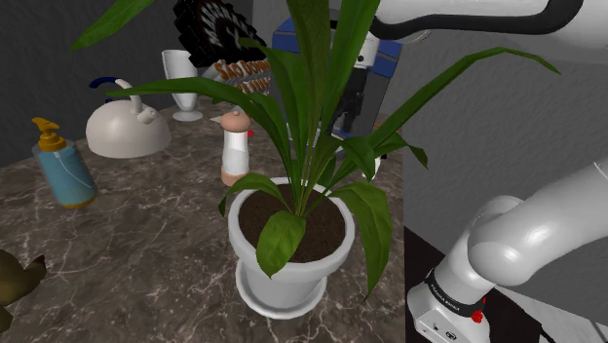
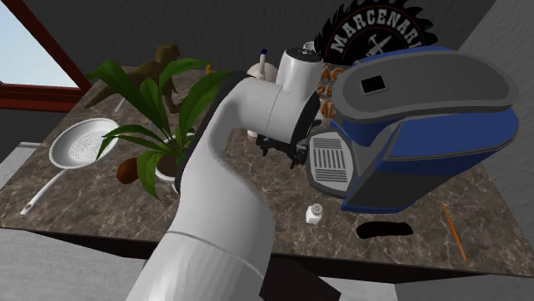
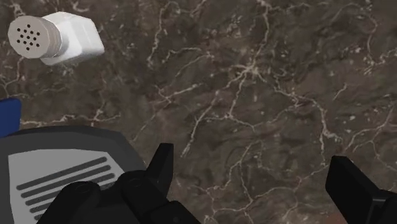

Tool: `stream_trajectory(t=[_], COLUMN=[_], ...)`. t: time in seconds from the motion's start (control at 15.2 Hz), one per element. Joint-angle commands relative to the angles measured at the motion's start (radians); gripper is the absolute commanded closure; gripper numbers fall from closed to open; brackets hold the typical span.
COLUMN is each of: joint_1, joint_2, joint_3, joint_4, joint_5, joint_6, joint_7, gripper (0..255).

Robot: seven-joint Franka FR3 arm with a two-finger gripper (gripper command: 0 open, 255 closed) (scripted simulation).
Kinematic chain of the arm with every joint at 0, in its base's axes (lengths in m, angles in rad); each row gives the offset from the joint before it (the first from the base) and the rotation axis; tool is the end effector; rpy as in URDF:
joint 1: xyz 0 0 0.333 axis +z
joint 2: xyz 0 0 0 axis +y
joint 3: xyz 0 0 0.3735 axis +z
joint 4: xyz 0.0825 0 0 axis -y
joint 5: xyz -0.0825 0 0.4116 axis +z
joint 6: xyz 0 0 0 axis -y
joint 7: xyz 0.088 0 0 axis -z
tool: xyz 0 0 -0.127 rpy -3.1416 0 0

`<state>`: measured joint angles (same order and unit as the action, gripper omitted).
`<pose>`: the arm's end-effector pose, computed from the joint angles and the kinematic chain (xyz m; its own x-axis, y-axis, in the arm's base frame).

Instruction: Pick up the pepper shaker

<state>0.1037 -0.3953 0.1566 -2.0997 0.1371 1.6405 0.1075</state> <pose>0.4110 0.1380 0.6018 0.9891 0.1265 -0.0759 0.1215 -0.9903 -0.0679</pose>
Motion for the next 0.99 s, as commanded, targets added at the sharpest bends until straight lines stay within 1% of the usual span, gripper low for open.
stream_trajectory(t=[0.0, 0.46, 0.92], joint_1=[0.01, 0.044, 0.093], joint_2=[0.051, 0.246, 0.469], joint_3=[0.022, 0.092, 0.151], joint_4=[0.047, 0.267, 0.555], joint_5=[0.013, 0.021, -0.018], joint_6=[0.022, 0.057, 0.051], joint_7=[0.027, 0.123, 0.226], gripper=[0, 0, 0])
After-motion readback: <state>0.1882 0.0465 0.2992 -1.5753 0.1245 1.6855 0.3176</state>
